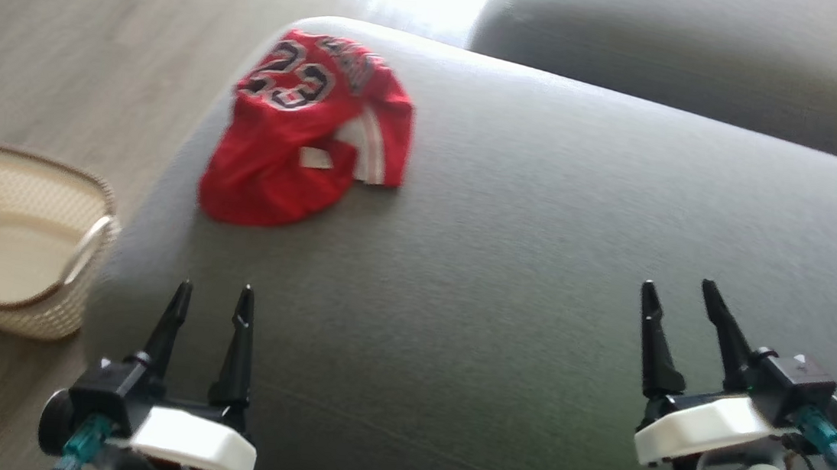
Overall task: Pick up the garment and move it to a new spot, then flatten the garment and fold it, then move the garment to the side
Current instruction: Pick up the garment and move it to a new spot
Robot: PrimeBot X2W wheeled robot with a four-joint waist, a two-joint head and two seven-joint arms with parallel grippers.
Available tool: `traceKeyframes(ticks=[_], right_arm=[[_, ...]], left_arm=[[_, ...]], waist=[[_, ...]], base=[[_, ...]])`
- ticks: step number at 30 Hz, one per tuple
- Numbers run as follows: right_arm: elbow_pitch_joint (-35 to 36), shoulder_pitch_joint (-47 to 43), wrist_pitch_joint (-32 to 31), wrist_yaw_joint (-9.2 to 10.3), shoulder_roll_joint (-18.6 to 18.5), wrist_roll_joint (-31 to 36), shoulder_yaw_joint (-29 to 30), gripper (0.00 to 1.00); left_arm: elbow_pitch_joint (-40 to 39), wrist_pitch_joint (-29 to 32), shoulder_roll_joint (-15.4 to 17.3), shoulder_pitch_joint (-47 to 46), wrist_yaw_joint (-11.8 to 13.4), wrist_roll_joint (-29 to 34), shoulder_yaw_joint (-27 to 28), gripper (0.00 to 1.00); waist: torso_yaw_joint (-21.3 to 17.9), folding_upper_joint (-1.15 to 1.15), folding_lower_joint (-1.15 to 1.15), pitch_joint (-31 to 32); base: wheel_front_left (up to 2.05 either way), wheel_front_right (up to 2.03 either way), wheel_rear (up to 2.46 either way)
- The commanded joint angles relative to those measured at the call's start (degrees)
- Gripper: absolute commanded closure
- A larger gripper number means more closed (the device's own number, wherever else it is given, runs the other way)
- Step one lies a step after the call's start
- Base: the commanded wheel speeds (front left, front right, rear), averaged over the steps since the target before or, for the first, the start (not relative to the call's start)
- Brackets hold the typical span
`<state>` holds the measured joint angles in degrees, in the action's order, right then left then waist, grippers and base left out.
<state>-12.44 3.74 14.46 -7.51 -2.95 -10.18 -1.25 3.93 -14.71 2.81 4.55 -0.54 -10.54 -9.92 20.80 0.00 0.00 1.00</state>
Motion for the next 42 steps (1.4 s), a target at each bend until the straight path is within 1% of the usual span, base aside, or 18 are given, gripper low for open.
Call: traceKeyframes(ticks=[1,4,6,11,20,26,34,38,40,42], right_arm=[[2.43,0.63,0.53,0.02,0.07,-0.58,-2.18,0.0],[2.55,0.12,0.53,0.02,0.07,-1.4,-4.68,0.0],[2.64,0.56,0.53,0.02,0.07,-1.17,-6.68,0.0],[2.07,2.64,0.53,0.02,0.07,-1.56,-9.32,0.0],[-0.18,5.8,0.53,0.02,0.07,-1.8,-12.19,0.0],[-0.76,6.38,0.53,0.02,0.07,-2.1,-12.52,0.0],[-0.27,5.12,0.53,0.02,0.07,-1.88,-10.52,0.0],[0.52,4.4,0.53,0.02,0.07,-1.35,-9.41,0.0],[1.02,4.34,0.53,0.02,0.07,-0.73,-8.76,0.0],[1.78,4.33,0.53,0.02,0.07,0.41,-7.63,0.0]], left_arm=[[-2.01,-0.29,0.07,-1.21,-0.38,0.64,2.55,0.0],[-1.95,-0.29,0.07,-0.45,-0.66,1.02,3.33,0.0],[-2.66,-0.29,0.07,0.1,-0.38,0.96,4.08,0.0],[-4.68,-0.29,0.07,1.0,0.75,0.52,5.24,0.0],[-7.19,-0.29,0.07,2.58,2.64,-0.35,6.06,0.0],[-7.48,-0.29,0.07,2.74,2.95,-0.42,6.19,0.0],[-6.9,-0.29,0.07,1.76,2.23,-0.1,6.28,0.0],[-6.76,-0.29,0.07,0.29,1.64,0.38,7.59,0.0],[-6.41,-0.29,0.07,-0.95,0.91,0.43,8.65,0.0],[-5.67,-0.29,0.13,-2.64,-0.35,0.14,9.61,0.0]], waist=[[3.86,0.0,0.0,0.44],[6.22,0.0,0.0,0.7],[6.9,0.0,0.0,0.03],[8.2,0.0,0.0,-1.41],[9.11,0.0,0.0,-2.57],[9.01,0.0,0.0,-2.33],[8.54,0.0,0.0,-2.17],[8.38,0.0,0.0,-3.02],[8.3,0.0,0.0,-3.77],[8.21,0.0,0.0,-5.27]], base=[[0.0,0.0,0.0],[0.0,0.0,0.0],[0.0,0.0,0.0],[0.0,0.0,0.0],[0.0,0.0,0.0],[0.0,0.0,0.0],[0.0,0.0,0.0],[0.0,0.0,0.0],[0.0,0.0,0.0],[0.0,0.0,0.0]])
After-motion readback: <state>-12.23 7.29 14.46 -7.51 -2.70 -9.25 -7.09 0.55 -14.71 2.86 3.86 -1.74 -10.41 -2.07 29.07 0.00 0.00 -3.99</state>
